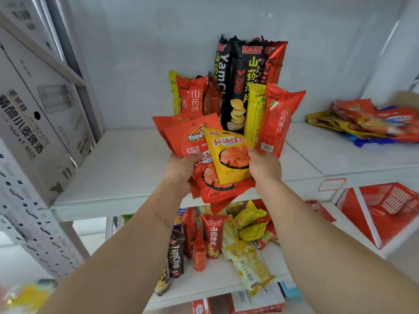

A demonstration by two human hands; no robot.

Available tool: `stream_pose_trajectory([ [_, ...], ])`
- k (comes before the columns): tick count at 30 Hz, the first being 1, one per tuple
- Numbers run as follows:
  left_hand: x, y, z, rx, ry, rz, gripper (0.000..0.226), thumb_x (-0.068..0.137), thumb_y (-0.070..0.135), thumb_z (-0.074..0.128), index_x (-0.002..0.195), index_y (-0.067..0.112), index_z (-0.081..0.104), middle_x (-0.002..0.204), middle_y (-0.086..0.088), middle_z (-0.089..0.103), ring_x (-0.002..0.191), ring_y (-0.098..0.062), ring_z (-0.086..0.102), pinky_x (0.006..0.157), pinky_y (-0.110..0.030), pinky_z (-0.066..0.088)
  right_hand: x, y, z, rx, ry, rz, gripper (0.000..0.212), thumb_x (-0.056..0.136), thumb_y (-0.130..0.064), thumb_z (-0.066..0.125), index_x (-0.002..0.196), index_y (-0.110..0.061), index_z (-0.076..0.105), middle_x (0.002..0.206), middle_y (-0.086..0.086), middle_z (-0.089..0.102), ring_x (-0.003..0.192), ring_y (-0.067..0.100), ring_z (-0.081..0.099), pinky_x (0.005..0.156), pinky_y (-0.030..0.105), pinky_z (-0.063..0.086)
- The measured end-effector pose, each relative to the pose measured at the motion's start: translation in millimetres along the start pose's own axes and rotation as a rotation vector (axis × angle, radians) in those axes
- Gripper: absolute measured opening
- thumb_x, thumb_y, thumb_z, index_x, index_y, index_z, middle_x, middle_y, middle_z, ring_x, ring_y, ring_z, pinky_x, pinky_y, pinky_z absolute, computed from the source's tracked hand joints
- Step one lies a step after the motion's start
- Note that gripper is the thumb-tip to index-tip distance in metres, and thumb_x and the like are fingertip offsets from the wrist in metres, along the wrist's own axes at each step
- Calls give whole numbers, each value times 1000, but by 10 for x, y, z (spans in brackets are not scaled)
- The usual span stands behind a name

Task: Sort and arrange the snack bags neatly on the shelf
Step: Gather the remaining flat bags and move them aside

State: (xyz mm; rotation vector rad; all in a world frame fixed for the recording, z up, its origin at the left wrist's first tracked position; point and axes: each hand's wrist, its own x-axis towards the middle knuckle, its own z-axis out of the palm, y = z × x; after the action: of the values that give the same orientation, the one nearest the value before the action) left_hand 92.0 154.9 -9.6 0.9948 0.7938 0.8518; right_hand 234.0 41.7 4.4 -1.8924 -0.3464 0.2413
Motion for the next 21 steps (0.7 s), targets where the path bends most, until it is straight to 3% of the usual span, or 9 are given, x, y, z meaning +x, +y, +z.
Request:
stream_pose_trajectory([
  [2, -123, -114, 207, -34, -12, -20, 38, 89, 14, 74, 125, 17, 61, 102, -9, 77, 75, -25, 76, 56, -37, 61, -9, 84, -206, 67, -42, 15, 46, 88, -57, 58, 106, -16, 67, 99, 3, 64, 93, 28, 62, 85, 40, 52],
  [6, -413, -309, 651, -55, -20, -39, 30, 93, 26, 71, 120, 19, 61, 96, -3, 76, 66, -17, 74, 46, -29, 57, 97, 282, -698, 88, -65, 38, 39, 85, -52, 66, 75, -15, 62, 86, 4, 67, 85, 27, 64, 82, 42, 55],
  [9, -664, -496, 1060, -67, -41, -54, 31, 92, 33, 71, 118, 20, 61, 97, -3, 76, 72, -20, 76, 56, -36, 61, 226, 464, -1133, 84, 4, 66, 44, 82, -51, 69, 79, -7, 62, 87, 9, 66, 85, 30, 63, 78, 45, 55],
  [12, -887, -701, 1530, -92, -65, -61, 36, 92, 33, 71, 123, 18, 60, 103, -5, 76, 85, -26, 75, 71, -44, 62, 384, 615, -1634, 39, 40, 51, 46, 84, -50, 68, 80, -5, 61, 87, 9, 65, 84, 29, 62, 70, 39, 52],
  [18, -1147, -1045, 2541, -115, -137, -90, 39, 92, 34, 70, 127, 21, 59, 102, -3, 76, 78, -23, 75, 56, -35, 60, 809, 825, -2617, 1, 140, 22, 45, 83, -49, 68, 77, -6, 58, 82, 8, 61, 82, 30, 59, 76, 40, 47],
  [21, -1131, -1131, 3026, -86, -174, -100, 38, 92, 35, 70, 125, 19, 61, 95, -3, 76, 73, -21, 74, 56, -34, 59, 1076, 895, -2983, -11, 190, 21, 45, 84, -49, 67, 70, -10, 52, 85, 10, 62, 87, 33, 60, 82, 44, 50],
])
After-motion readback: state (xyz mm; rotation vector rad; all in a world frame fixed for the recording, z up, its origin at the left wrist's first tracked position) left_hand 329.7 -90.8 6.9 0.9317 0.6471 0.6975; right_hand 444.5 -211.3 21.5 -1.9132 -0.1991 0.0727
